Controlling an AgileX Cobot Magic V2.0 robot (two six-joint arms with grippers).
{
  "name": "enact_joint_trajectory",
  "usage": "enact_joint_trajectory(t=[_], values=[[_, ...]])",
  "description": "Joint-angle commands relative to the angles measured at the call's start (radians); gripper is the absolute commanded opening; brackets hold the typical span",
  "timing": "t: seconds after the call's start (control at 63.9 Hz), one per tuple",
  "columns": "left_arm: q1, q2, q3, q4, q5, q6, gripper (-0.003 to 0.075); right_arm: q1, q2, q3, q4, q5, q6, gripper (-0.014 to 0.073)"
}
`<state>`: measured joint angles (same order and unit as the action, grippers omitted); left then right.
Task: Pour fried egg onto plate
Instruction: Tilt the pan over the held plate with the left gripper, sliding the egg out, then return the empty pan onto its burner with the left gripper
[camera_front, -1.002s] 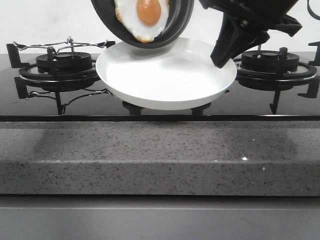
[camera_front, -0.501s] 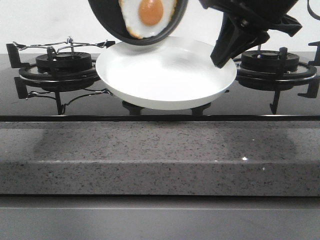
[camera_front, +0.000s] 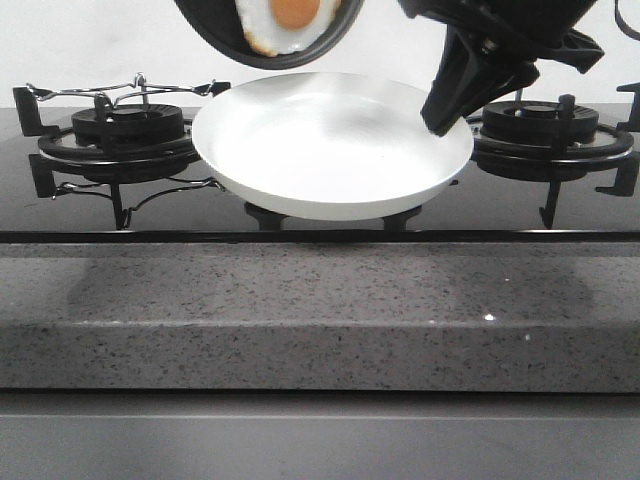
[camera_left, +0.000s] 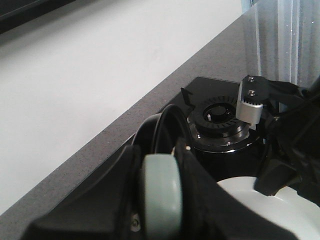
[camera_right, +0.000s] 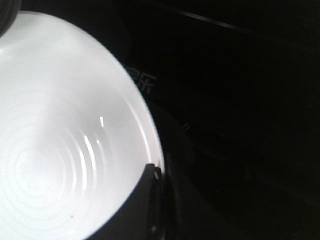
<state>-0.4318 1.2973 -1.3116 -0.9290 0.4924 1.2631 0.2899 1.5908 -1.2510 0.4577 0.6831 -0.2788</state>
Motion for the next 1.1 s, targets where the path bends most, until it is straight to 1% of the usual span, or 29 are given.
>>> enact_joint_trajectory(t=[0.0,0.376,0.438,0.579,0.72,0.798,0.955,1.08], values=[[-0.009,-0.041,-0.038,-0.042,-0.065,0.034,-0.0020,0.000,-0.035,-0.023,0.012,-0.032,-0.010,-0.0069],[-0.009,-0.041,-0.038,-0.042,-0.065,0.040,-0.0020,0.000,-0.035,-0.023,0.012,-0.032,-0.010,-0.0069],[0.000,-0.041,-0.038,-0.049,-0.067,0.019,-0.0020,0.000,-0.035,-0.023,0.012,-0.032,-0.010,-0.0069],[0.052,-0.041,-0.038,-0.052,-0.061,-0.101,-0.0020,0.000,-0.035,-0.023,0.012,-0.032,-0.010,-0.0069],[0.164,-0.041,-0.038,-0.063,-0.053,-0.228,-0.0020,0.000,-0.035,-0.023,0.012,-0.032,-0.010,-0.0069],[0.261,-0.035,-0.038,-0.134,-0.021,-0.287,-0.0020,0.000,-0.035,-0.023,0.012,-0.032,-0.010,-0.0069],[0.457,0.016,-0.038,-0.337,0.151,-0.304,-0.0020,0.000,-0.035,-0.023,0.012,-0.032,-0.010,-0.0069],[0.589,0.074,-0.038,-0.496,0.294,-0.309,-0.0020,0.000,-0.035,-0.023,0.012,-0.032,-0.010,-0.0069]])
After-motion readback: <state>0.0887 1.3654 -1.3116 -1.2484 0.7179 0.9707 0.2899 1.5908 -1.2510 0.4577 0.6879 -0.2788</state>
